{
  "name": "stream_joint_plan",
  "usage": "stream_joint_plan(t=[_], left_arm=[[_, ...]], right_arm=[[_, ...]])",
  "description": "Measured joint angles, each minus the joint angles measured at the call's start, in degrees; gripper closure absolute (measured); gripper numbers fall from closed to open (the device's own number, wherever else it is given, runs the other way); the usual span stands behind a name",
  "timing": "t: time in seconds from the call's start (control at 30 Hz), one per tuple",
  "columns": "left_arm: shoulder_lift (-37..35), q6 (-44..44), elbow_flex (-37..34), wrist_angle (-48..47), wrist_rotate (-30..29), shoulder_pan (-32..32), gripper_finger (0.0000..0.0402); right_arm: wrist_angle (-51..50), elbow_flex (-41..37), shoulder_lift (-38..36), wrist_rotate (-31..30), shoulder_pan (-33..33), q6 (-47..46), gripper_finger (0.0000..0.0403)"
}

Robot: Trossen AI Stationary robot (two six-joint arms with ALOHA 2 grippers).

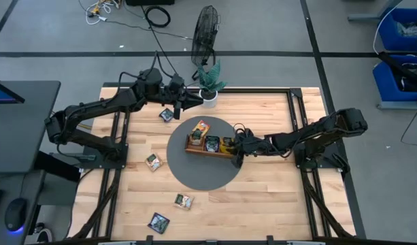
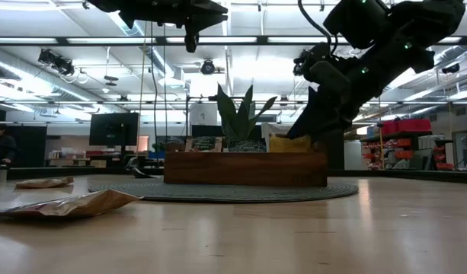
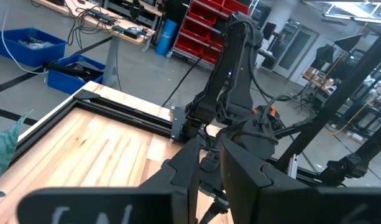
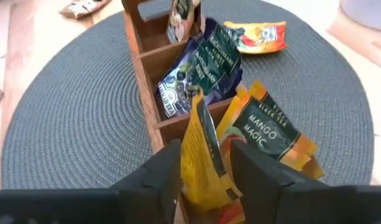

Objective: Pick & Place Tea
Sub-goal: Put the yellow tea bag into the right section of the wooden organizer, then put the blue tea bag into the middle section of the wooden organizer

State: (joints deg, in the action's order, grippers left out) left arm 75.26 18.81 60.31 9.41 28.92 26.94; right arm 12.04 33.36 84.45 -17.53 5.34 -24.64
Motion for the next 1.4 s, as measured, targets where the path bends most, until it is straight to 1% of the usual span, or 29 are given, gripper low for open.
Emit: stream_joint_plan(t=[0.1,0.27,0.33,0.5,0.57,0.63,0.73,0.87,0.97,1.07,1.17,1.2,1.3,1.4], left_arm=[[0.0,0.0,0.0,0.0,0.0,0.0,0.0335],[0.0,-0.1,0.0,0.0,0.7,0.0,0.0335],[0.0,-0.1,0.0,-0.3,0.7,0.0,0.0335],[0.0,-1.1,0.0,-3.4,0.5,0.0,0.0335],[0.0,-2.7,0.0,-3.9,-1.0,-0.7,0.0337],[-0.8,-4.8,0.1,-7.2,-2.9,-1.2,0.0344],[-2.3,-8.5,0.0,-10.6,-5.5,-2.7,0.0358],[-4.7,-8.9,-1.7,-10.7,-8.1,-4.6,0.0376],[-8.5,-6.8,-7.1,-10.0,-10.2,-5.4,0.0388],[-14.5,-4.1,-13.4,-7.8,-12.8,-6.1,0.0397],[-21.3,-2.1,-18.8,-7.9,-14.6,-6.3,0.0397],[-23.4,-1.3,-20.3,-8.0,-15.1,-6.3,0.0395],[-30.2,0.2,-24.2,-10.1,-16.7,-5.7,0.0392],[-35.8,0.5,-26.7,-14.3,-17.4,-5.1,0.0392]], right_arm=[[-0.1,0.0,-1.8,-0.8,0.0,-0.1,0.0250],[-4.0,0.0,-6.0,-6.3,0.0,0.6,0.0258],[-5.6,0.0,-7.9,-7.1,0.0,1.2,0.0262],[-7.2,0.0,-12.3,-6.9,0.0,-0.2,0.0264],[-7.2,0.0,-13.8,-6.9,0.0,-1.2,0.0264],[-7.2,0.0,-15.2,-6.8,0.0,-2.7,0.0267],[-7.3,0.0,-17.1,-4.2,0.0,-3.4,0.0278],[-8.1,0.0,-19.1,0.0,0.0,-3.5,0.0298],[-9.2,0.0,-20.6,0.6,0.0,-3.9,0.0316],[-9.6,0.0,-22.0,0.8,0.0,-3.0,0.0343],[-10.0,0.0,-23.1,3.8,0.0,-1.6,0.0385],[-10.0,0.0,-23.5,5.0,0.0,-1.5,0.0393],[-10.3,0.0,-24.1,6.4,0.0,-2.7,0.0394],[-10.4,0.0,-24.5,6.6,0.0,-3.8,0.0399]])
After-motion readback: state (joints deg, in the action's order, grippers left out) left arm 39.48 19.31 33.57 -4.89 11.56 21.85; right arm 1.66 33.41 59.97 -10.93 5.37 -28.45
